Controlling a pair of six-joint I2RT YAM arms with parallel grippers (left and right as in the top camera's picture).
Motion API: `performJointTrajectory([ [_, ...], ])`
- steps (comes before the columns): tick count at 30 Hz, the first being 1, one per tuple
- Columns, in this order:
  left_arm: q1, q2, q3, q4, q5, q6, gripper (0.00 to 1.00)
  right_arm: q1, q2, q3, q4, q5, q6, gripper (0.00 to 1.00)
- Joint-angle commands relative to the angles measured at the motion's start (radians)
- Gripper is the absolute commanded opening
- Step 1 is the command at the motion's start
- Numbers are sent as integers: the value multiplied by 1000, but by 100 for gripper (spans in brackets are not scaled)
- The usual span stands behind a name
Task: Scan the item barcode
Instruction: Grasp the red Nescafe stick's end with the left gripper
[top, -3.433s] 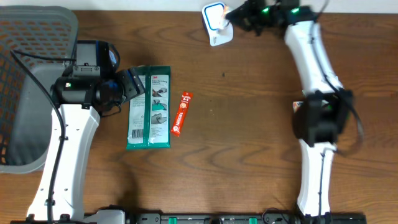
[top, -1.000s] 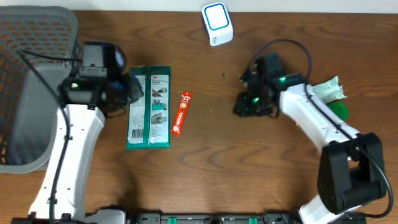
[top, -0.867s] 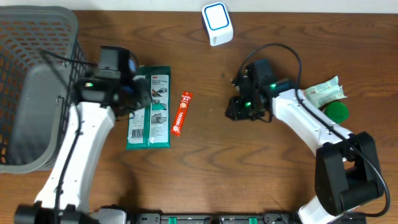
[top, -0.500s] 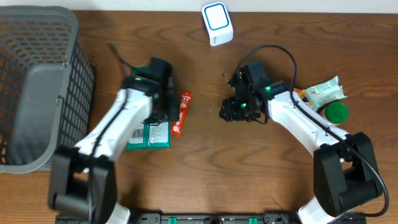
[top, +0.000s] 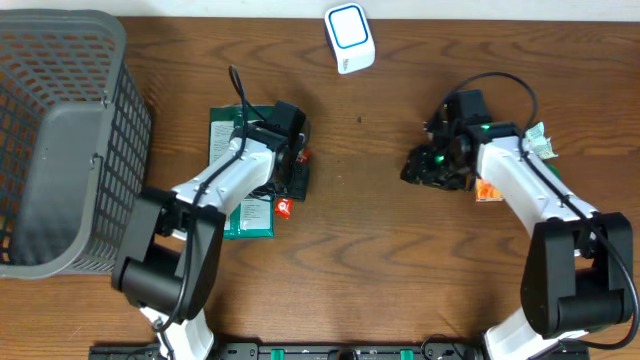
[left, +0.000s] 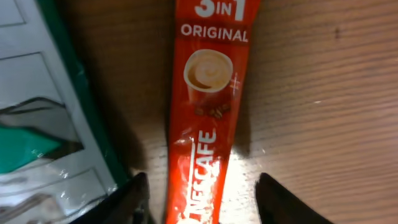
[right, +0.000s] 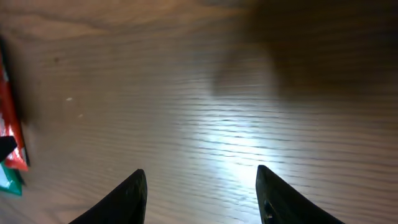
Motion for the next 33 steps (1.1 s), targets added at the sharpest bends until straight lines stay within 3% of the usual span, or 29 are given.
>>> performJointTrajectory([
  [1,-6,25,-2,2,-13,10,53,-19,-8,-6,-11,-1,-17,52],
  [5,-8,25,0,-1,-43,10,45,-19,-8,-6,-13,-1,-32,52],
  [17,-38,-24,9,-29,-84,5,46,-20,-8,-6,-11,3,-32,53],
  [33,-74,-18,-61,89,-85,2,45,-19,-8,-6,-14,3,-40,54],
])
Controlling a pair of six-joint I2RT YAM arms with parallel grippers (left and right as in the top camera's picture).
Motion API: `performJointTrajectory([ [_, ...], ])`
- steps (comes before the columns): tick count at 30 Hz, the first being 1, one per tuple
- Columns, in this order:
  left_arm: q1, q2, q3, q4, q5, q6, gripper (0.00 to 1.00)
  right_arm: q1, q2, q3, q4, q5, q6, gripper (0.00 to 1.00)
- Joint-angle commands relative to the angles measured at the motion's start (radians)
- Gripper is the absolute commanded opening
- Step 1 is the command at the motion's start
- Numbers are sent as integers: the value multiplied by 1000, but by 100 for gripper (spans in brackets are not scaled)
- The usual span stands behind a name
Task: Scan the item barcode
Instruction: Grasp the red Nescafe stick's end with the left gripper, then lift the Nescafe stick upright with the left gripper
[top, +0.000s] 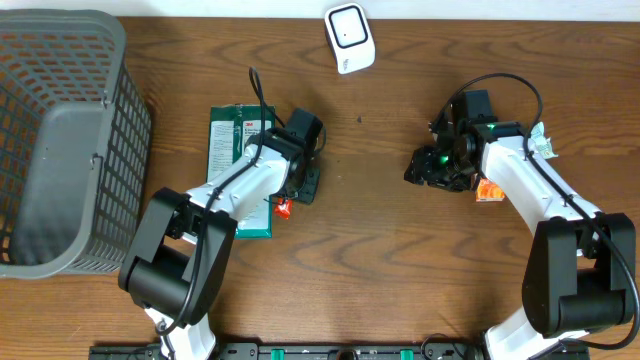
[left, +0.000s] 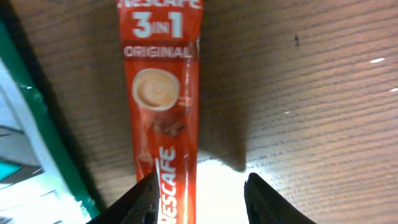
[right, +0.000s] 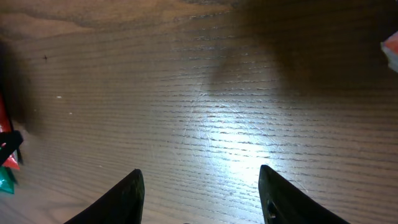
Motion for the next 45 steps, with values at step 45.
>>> performJointTrajectory([
  [45,207,-243,19,-122,567,-23,17,-79,-8,-6,-26,-5,-55,61],
])
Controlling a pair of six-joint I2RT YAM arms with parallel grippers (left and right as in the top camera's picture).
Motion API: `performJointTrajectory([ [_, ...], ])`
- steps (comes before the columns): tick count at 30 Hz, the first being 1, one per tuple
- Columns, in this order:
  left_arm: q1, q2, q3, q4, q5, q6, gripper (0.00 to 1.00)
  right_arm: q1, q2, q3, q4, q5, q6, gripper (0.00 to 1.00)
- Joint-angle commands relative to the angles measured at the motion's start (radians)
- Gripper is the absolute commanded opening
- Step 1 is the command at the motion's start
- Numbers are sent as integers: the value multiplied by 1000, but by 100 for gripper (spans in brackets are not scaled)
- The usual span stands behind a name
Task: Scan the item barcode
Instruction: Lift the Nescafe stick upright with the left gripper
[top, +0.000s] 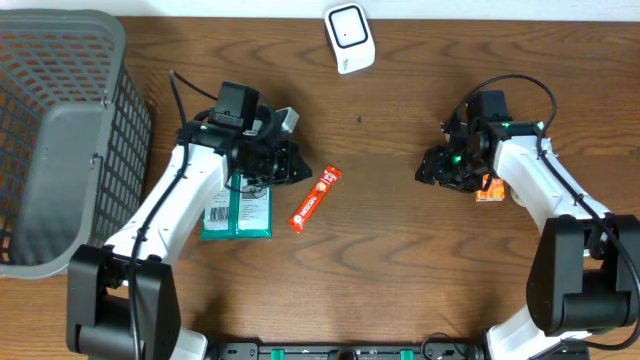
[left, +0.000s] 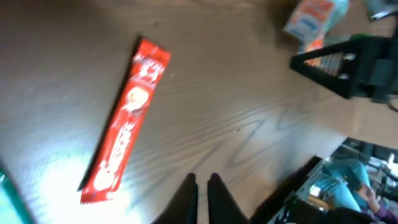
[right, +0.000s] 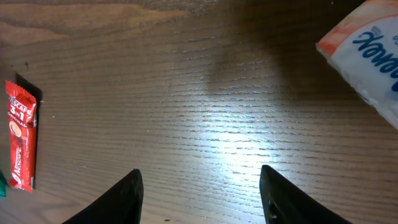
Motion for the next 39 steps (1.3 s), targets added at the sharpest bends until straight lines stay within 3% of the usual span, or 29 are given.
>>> performJointTrajectory([
  [1,-27,0,14,-35,-122,48,29,-14,-8,-6,-4,-4,-20,63],
  [3,-67,0,14,-50,-232,70,44,-14,-8,-6,-3,0,-27,65],
  [4,-86,1,13,-55,-297,71,46,-14,-8,-6,-3,3,-31,66],
  [7,-164,10,6,-57,-517,70,46,-14,-8,-6,-3,6,-31,66],
  [18,-341,159,0,-19,-732,66,46,-14,-8,-6,-7,6,-31,67],
  [35,-360,375,0,55,-742,67,46,-14,-8,-6,-15,7,-46,68],
  [36,-360,383,0,51,-742,67,44,-14,-8,-6,-15,7,-47,68],
  [39,-360,388,0,43,-743,67,12,-14,-8,-6,-15,7,-64,68],
])
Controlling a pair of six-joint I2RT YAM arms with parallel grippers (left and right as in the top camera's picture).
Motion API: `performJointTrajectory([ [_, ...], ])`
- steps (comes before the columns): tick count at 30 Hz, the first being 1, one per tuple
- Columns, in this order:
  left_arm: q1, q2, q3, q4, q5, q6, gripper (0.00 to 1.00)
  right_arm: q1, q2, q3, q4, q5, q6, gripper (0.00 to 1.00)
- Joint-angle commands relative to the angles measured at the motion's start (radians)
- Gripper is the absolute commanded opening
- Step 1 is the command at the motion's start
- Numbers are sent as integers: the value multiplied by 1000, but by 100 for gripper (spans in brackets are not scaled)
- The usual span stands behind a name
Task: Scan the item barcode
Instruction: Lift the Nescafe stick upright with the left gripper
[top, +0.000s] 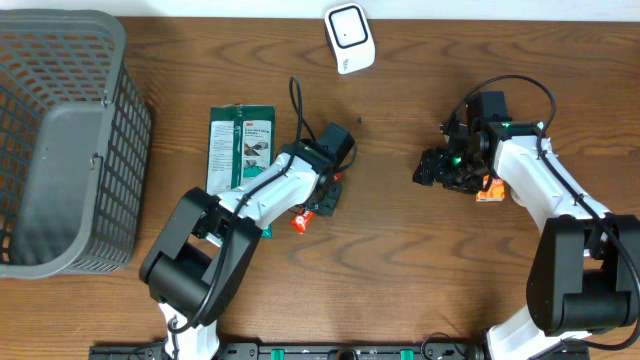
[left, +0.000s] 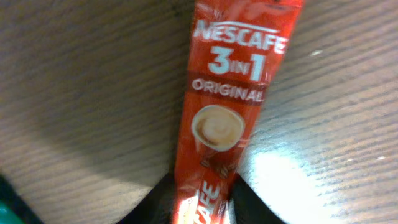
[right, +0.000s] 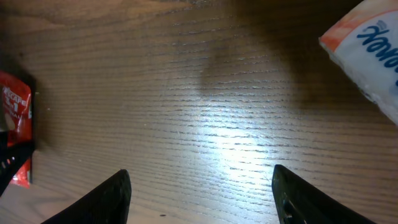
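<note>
A red Nescafe 3in1 stick (left: 229, 106) lies flat on the wooden table; in the overhead view only its lower end (top: 299, 220) shows. My left gripper (top: 326, 197) is down on it, with both dark fingers (left: 160, 200) pressed against the stick's sides near its lower end. The white barcode scanner (top: 348, 38) stands at the far edge. My right gripper (top: 438, 168) hovers open over bare wood to the right, nothing between its fingers (right: 115, 196).
A green 3M package (top: 240, 148) lies just left of the stick. A grey mesh basket (top: 60, 140) fills the far left. A white-and-orange packet (right: 367, 56) lies beside my right gripper, also visible from overhead (top: 488, 189).
My left gripper was shut, empty and raised over the green package, with the stick lying free. Now it is down at the stick with its fingers closed against it. The right arm barely moved.
First my left gripper stood open astride the stick beside the green package, and the same a moment later, slightly further right. Then the stick lay alone out on the table, clear of the package, with the gripper away. Now the gripper grips it there.
</note>
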Motion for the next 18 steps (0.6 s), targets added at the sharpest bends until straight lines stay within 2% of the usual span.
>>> performJointTrajectory([
  [1,0,86,-39,-17,-34,11,8,-13,-8,-6,0,6,-31,68],
  [5,3,62,-21,-48,-29,11,7,-13,-8,-6,-1,14,-31,68],
  [8,9,16,27,-100,37,11,7,-13,-8,-6,-1,33,-31,68],
  [12,48,-78,111,-159,257,11,7,-13,-8,-6,-2,27,-30,68],
  [18,155,-158,175,-181,665,11,7,-13,-8,-6,-2,19,-30,68],
])
